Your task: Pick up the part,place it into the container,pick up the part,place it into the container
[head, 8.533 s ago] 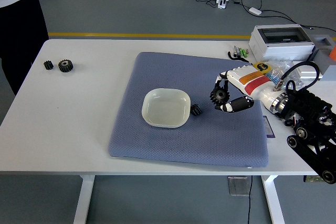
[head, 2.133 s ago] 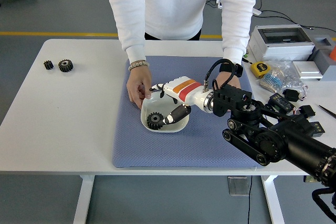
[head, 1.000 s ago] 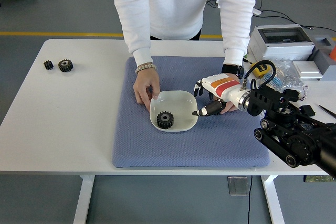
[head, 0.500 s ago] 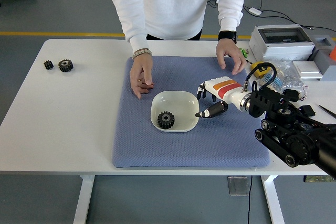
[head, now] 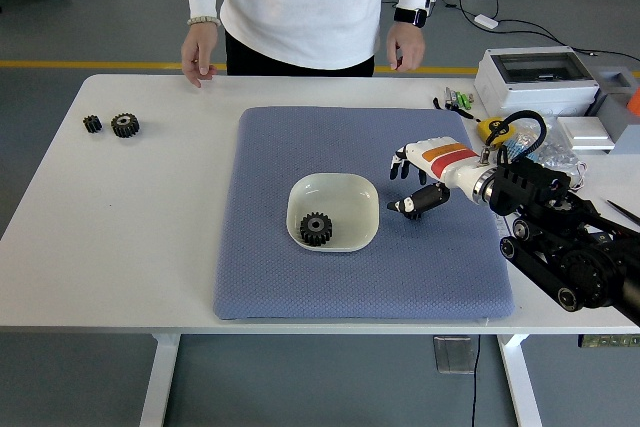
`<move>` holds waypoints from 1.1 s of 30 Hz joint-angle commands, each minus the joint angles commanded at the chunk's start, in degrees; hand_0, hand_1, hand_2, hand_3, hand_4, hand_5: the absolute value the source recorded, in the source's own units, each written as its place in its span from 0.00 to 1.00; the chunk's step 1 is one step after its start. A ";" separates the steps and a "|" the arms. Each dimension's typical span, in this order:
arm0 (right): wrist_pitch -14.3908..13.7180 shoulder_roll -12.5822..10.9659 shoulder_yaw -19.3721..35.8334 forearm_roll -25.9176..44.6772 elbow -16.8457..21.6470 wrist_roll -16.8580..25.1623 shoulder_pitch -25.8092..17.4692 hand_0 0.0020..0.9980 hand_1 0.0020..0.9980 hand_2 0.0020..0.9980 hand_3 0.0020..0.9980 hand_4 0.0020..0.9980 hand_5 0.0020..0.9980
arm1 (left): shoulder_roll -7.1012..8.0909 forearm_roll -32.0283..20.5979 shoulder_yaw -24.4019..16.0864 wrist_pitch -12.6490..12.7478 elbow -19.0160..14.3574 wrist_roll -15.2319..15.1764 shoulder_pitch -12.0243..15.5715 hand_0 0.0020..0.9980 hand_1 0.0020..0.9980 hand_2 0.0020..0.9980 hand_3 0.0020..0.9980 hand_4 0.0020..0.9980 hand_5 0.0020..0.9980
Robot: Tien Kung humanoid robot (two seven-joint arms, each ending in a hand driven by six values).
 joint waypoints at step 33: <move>0.32 2.17 0.40 1.32 -7.95 0.79 -2.45 0.08 0.28 0.44 0.47 0.86 0.45 | -0.12 0.18 0.52 -0.14 0.00 0.20 -0.22 0.72 0.68 0.68 0.57 0.60 0.57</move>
